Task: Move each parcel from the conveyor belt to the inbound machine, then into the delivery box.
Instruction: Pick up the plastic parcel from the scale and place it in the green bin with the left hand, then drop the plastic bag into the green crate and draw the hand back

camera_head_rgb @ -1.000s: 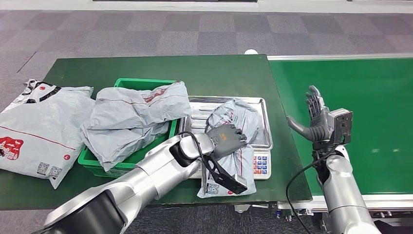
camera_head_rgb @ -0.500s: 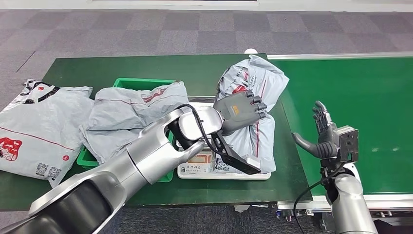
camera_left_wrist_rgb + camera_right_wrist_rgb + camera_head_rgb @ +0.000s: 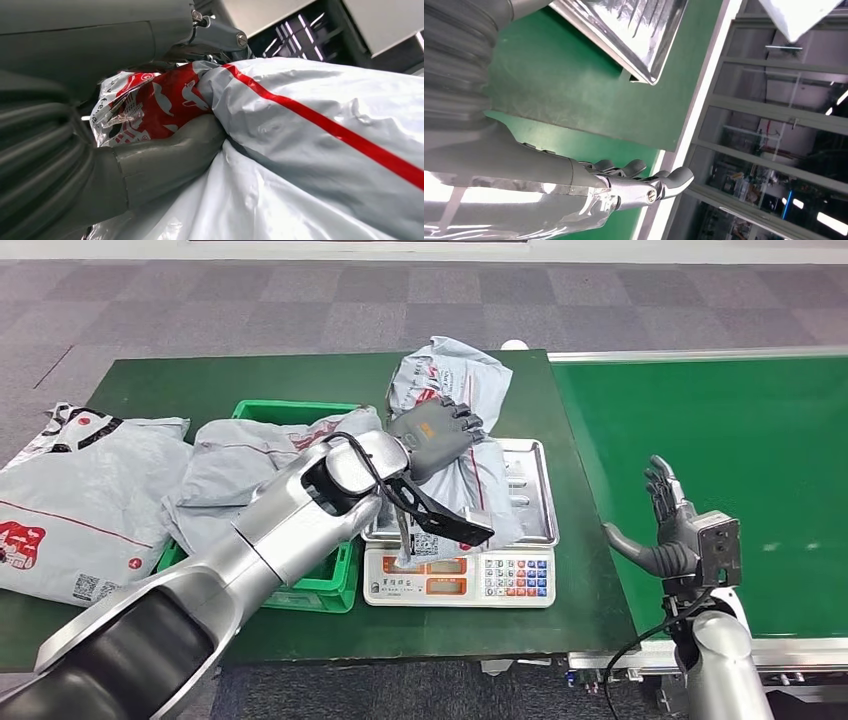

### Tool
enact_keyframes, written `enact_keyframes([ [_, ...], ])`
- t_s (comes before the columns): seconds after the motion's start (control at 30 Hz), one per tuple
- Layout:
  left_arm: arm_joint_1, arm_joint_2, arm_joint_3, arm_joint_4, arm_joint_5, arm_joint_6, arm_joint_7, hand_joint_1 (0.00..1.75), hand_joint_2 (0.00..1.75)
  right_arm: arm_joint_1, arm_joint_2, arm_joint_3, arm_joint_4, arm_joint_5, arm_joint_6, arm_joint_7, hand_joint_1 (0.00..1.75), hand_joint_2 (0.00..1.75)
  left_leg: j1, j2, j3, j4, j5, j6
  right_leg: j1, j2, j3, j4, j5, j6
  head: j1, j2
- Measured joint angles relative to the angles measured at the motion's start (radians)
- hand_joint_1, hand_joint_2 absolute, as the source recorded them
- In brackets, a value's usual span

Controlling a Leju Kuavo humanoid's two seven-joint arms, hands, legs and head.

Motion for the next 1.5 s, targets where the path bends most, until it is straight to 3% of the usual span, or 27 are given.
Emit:
enact_keyframes([
  [0.2, -0.013, 0.01, 0.025, 0.066, 0.003, -0.001, 0.035, 1.75, 1.75, 0.004, 0.006, -0.007, -0.015, -0.004, -0.001, 0.008, 0.0, 1.75, 0.0, 0.0, -0.001, 0.0, 0.0, 0.0, -0.001, 0.0, 0.0, 0.0, 0.0, 0.0, 0.0, 0.0],
  [0.33, -0.038, 0.043, 0.069, 0.132, -0.01, 0.019, 0.098, 1.75, 1.75, 0.016, 0.005, -0.027, -0.035, -0.017, 0.008, 0.023, 0.0, 1.75, 0.0, 0.001, -0.001, 0.0, 0.0, 0.0, 0.0, 0.002, -0.001, 0.0, 0.0, 0.0, 0.0, 0.0],
  [0.53, -0.05, 0.087, 0.159, 0.181, -0.096, 0.092, 0.245, 1.75, 1.75, 0.015, 0.003, -0.035, -0.036, -0.003, 0.006, 0.028, 0.0, 1.75, 0.0, 0.001, -0.001, 0.0, 0.0, -0.001, 0.0, 0.002, -0.001, 0.0, 0.0, 0.0, 0.0, 0.0],
  [0.77, -0.038, 0.143, 0.275, 0.178, -0.176, 0.103, 0.304, 1.75, 1.75, 0.016, 0.008, -0.042, -0.035, 0.024, -0.007, 0.026, 0.0, 1.75, 0.0, 0.001, -0.001, 0.0, 0.0, -0.001, 0.0, 0.002, -0.002, 0.0, 0.0, 0.0, 0.0, 0.0],
  [0.9, -0.026, 0.192, 0.326, 0.155, -0.199, 0.049, 0.287, 1.75, 1.75, 0.016, 0.008, -0.053, -0.032, 0.035, -0.008, 0.021, 0.0, 1.75, 0.0, 0.001, -0.001, -0.001, 0.0, -0.001, 0.0, 0.003, -0.002, 0.0, 0.0, 0.0, 0.0, 0.0],
  [1.2, 0.052, 0.318, 0.413, 0.058, -0.143, -0.031, 0.141, 1.75, 1.75, 0.051, 0.0, -0.08, -0.032, 0.026, -0.006, 0.014, 0.0, 1.75, 0.0, 0.002, -0.001, -0.001, 0.0, -0.001, 0.0, 0.003, -0.003, 0.0, 0.0, -0.001, 0.0, 0.0],
  [1.23, 0.062, 0.33, 0.421, 0.045, -0.123, -0.038, 0.123, 1.45, 1.75, 0.055, -0.001, -0.08, -0.032, 0.025, -0.006, 0.013, 0.0, 1.75, 0.0, 0.002, -0.001, -0.001, 0.0, -0.001, 0.0, 0.004, -0.003, 0.0, 0.0, -0.001, 0.0, 0.0],
  [1.33, 0.113, 0.374, 0.448, -0.027, 0.01, -0.071, 0.026, 0.14, 1.75, 0.069, -0.009, -0.081, -0.033, 0.013, -0.003, 0.011, 0.0, 1.75, 0.0, 0.002, -0.002, -0.001, -0.001, -0.001, 0.0, 0.004, -0.003, 0.0, 0.0, -0.001, 0.0, 0.0],
  [1.37, 0.139, 0.392, 0.457, -0.062, 0.068, -0.081, -0.006, 0.0, 1.75, 0.072, -0.014, -0.081, -0.033, 0.006, 0.0, 0.011, 0.0, 1.75, 0.0, 0.002, -0.002, -0.001, -0.001, -0.001, 0.0, 0.004, -0.003, 0.0, 0.0, -0.001, 0.0, 0.0],
  [1.5, 0.241, 0.456, 0.485, -0.215, 0.248, -0.111, -0.052, 0.0, 1.75, 0.073, -0.037, -0.081, -0.033, -0.019, 0.011, 0.017, 0.0, 1.75, 0.0, 0.004, -0.002, -0.001, -0.001, -0.001, 0.0, 0.006, -0.004, 0.0, -0.001, -0.001, 0.0, 0.0],
])
